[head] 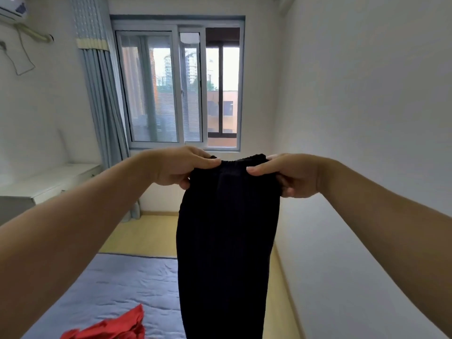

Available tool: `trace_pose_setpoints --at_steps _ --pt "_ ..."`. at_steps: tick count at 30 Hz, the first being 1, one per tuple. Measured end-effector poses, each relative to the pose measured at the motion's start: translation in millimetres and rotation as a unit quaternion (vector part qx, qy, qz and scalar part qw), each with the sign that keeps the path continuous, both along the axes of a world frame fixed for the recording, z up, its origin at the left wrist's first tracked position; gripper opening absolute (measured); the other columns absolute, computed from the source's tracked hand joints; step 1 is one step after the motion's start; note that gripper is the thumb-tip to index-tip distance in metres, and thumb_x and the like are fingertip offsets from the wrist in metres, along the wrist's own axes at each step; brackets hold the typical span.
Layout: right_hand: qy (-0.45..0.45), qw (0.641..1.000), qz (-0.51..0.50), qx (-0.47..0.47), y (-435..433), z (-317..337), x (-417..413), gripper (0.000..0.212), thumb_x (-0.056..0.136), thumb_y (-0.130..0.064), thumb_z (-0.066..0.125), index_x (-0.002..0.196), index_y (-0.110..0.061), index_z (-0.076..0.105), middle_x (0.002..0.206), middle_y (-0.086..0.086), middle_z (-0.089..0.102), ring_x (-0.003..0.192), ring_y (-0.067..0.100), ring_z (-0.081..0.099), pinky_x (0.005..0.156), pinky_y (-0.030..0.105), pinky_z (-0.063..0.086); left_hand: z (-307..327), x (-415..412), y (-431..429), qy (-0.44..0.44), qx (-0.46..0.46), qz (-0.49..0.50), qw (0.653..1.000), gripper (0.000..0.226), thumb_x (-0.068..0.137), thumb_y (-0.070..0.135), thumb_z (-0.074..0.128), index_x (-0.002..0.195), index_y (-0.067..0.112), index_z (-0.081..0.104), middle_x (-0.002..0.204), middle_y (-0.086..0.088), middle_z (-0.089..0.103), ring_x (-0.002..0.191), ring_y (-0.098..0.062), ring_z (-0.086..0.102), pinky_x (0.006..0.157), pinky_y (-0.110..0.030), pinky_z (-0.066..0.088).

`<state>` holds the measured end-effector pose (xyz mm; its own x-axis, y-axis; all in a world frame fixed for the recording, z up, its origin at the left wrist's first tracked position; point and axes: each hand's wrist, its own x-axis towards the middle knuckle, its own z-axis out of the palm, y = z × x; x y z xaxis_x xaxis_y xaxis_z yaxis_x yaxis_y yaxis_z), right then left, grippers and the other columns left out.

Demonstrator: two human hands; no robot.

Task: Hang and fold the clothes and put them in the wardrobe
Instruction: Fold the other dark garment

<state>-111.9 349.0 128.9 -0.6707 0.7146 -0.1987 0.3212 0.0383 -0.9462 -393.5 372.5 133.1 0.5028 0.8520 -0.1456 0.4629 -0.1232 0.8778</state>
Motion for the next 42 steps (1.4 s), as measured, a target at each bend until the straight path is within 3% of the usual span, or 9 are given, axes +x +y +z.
trace_pose_setpoints --at_steps 10,14,18,22,26,28,32,38,42 --pt "-0.032 0.998 -0.031 -0.044 136.1 -31.2 -30.4 0.019 0.089 -0.033 0.076 0.077 -0.019 0.072 0.045 -0.004 0.050 0.038 0.008 0.040 0.041 0.016 0.032 -27.1 -17.5 118.4 -0.012 -0.073 0.070 0.995 0.038 0.101 0.030 0.056 0.128 0.005 0.064 0.084 -0.002 0.070 0.064 -0.010 0.066 0.053 -0.026 0.056" --pt "-0.067 0.993 -0.092 -0.024 218.2 -54.5 -48.3 0.021 0.092 -0.023 0.075 0.108 -0.012 0.069 0.088 0.002 0.077 0.074 0.014 0.073 0.050 0.022 0.050 -64.4 -21.9 199.2 -0.015 -0.050 0.154 0.987 0.033 0.097 0.031 0.065 0.121 0.009 0.069 0.116 -0.010 0.073 0.106 -0.025 0.071 0.089 -0.044 0.060" --pt "-0.053 0.987 -0.150 0.008 305.3 -72.5 -71.6 0.023 0.093 -0.017 0.071 0.115 -0.012 0.065 0.109 0.007 0.074 0.095 0.025 0.074 0.062 0.031 0.060 -92.8 -18.7 281.5 -0.096 -0.038 0.253 0.962 0.034 0.091 0.031 0.074 0.114 0.007 0.071 0.111 -0.009 0.075 0.101 -0.020 0.073 0.079 -0.037 0.062" --pt "-0.004 0.981 -0.184 0.063 375.2 -78.2 -91.8 0.024 0.097 -0.015 0.066 0.120 -0.012 0.061 0.113 0.007 0.067 0.094 0.025 0.070 0.064 0.037 0.063 -99.8 -15.7 351.2 -0.140 0.031 0.330 0.933 0.033 0.092 0.031 0.072 0.114 0.007 0.068 0.112 -0.009 0.073 0.102 -0.020 0.071 0.081 -0.036 0.063" --pt "0.007 0.954 -0.222 0.201 417.2 -71.0 -103.6 0.027 0.096 -0.018 0.067 0.121 -0.015 0.057 0.112 0.006 0.063 0.095 0.026 0.067 0.065 0.042 0.064 -81.6 -12.5 391.1 -0.157 0.116 0.361 0.912 0.018 0.097 0.030 0.067 0.110 0.019 0.064 0.112 -0.001 0.069 0.105 -0.018 0.067 0.081 -0.034 0.062" --pt "0.008 0.936 -0.226 0.269 427.1 -63.8 -105.6 0.028 0.094 -0.022 0.069 0.119 -0.018 0.056 0.108 0.005 0.063 0.093 0.026 0.067 0.064 0.042 0.064 -70.0 -13.8 398.8 -0.164 0.143 0.372 0.902 0.031 0.097 0.031 0.066 0.124 0.016 0.062 0.115 0.001 0.068 0.106 -0.016 0.066 0.081 -0.034 0.062" --pt "0.003 0.907 -0.212 0.365 429.3 -53.6 -106.1 0.031 0.089 -0.029 0.073 0.113 -0.018 0.057 0.099 -0.002 0.062 0.092 0.025 0.067 0.073 0.045 0.062 -58.1 -23.8 391.1 -0.163 0.173 0.373 0.897 0.043 0.097 0.033 0.066 0.135 0.014 0.060 0.121 0.000 0.069 0.110 -0.016 0.067 0.083 -0.033 0.062" --pt "-0.086 0.882 -0.174 0.429 388.9 -72.6 -118.9 0.026 0.081 -0.028 0.067 0.102 -0.018 0.056 0.091 0.001 0.063 0.077 0.023 0.065 0.069 0.045 0.059 -81.7 -48.8 326.5 -0.108 0.206 0.360 0.904 0.021 0.093 0.036 0.071 0.114 0.032 0.069 0.080 0.031 0.072 0.073 0.014 0.066 0.060 -0.002 0.045" --pt "-0.206 0.847 -0.119 0.475 330.6 -133.7 -141.9 0.029 0.081 -0.038 0.061 0.102 -0.022 0.050 0.088 -0.003 0.059 0.078 0.021 0.058 0.064 0.037 0.052 -151.0 -74.8 266.7 -0.101 0.109 0.356 0.923 0.024 0.095 0.027 0.069 0.119 0.024 0.069 0.086 0.002 0.072 0.065 -0.010 0.062 0.057 -0.020 0.047"
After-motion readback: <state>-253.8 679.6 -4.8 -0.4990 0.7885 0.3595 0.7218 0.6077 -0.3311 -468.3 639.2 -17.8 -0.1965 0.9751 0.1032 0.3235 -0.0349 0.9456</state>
